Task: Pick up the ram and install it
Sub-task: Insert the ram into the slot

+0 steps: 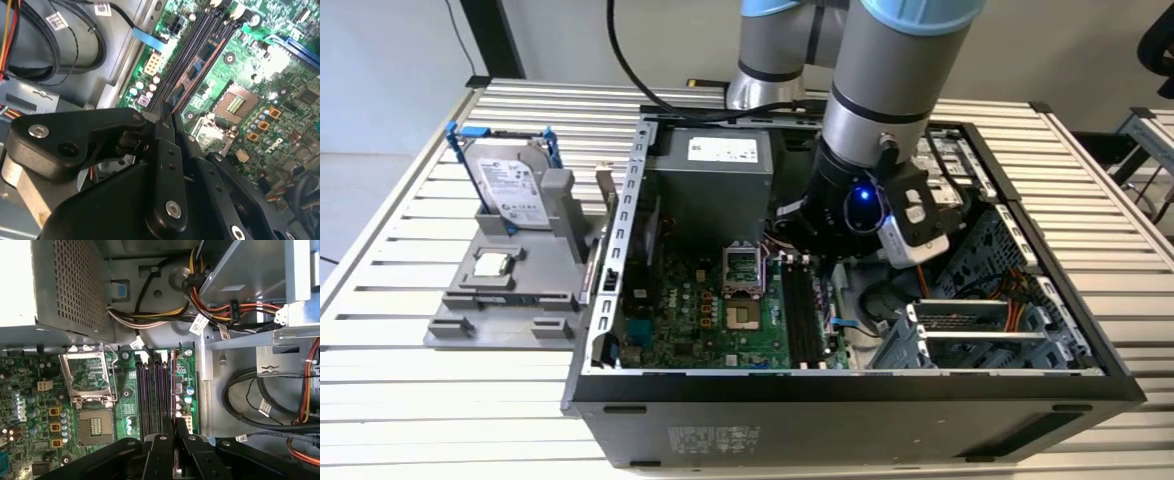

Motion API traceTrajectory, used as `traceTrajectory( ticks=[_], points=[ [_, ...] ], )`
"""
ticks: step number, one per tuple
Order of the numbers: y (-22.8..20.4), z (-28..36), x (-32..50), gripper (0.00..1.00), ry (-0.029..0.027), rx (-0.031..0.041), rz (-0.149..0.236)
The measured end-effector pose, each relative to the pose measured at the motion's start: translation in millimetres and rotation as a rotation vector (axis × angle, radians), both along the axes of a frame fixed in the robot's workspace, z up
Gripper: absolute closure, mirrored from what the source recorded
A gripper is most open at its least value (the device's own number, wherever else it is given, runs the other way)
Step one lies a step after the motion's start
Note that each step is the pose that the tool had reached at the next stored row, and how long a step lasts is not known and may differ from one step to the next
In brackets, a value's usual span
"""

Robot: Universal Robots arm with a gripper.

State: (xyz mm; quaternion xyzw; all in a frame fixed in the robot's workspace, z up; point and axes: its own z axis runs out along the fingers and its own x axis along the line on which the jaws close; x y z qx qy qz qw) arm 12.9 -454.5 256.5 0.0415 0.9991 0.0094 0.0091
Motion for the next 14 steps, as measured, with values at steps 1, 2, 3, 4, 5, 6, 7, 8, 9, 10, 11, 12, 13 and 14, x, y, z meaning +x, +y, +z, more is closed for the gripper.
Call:
traceTrajectory(
  ticks=[1, 2, 3, 4, 5, 6, 7, 8, 9, 10, 11, 12, 13, 14],
  points=[
    [-0.3, 0.0, 0.0, 1.00, 0.0006, 0.0000, 0.000],
    [-0.7, -0.7, 0.1, 1.00, 0.0004, 0.0004, 0.000],
    [-1.0, -1.8, 0.1, 1.00, 0.0005, 0.0004, 0.000],
    [-1.7, -2.5, 0.1, 1.00, 0.0005, 0.0002, 0.002],
    [-2.2, -3.0, 0.0, 1.00, 0.0006, -0.0004, 0.004],
    [-2.2, -3.3, 0.1, 1.00, 0.0009, -0.0034, 0.006],
    [-2.4, -3.4, 0.1, 1.00, 0.0018, -0.0077, 0.010],
    [-2.4, -3.8, 0.1, 1.00, 0.0027, -0.0102, 0.015],
    [-2.5, -4.4, 0.1, 1.00, 0.0035, -0.0125, 0.020],
    [-2.5, -5.7, -0.4, 1.00, 0.0036, -0.0139, 0.021],
    [-2.6, -7.5, -0.8, 1.00, 0.0036, -0.0142, 0.021],
    [-2.8, -9.2, -0.9, 1.00, 0.0036, -0.0144, 0.021],
    [-2.9, -11.1, -0.9, 1.00, 0.0035, -0.0144, 0.022],
    [-3.0, -12.9, -1.0, 1.00, 0.0035, -0.0145, 0.022]
  ],
)
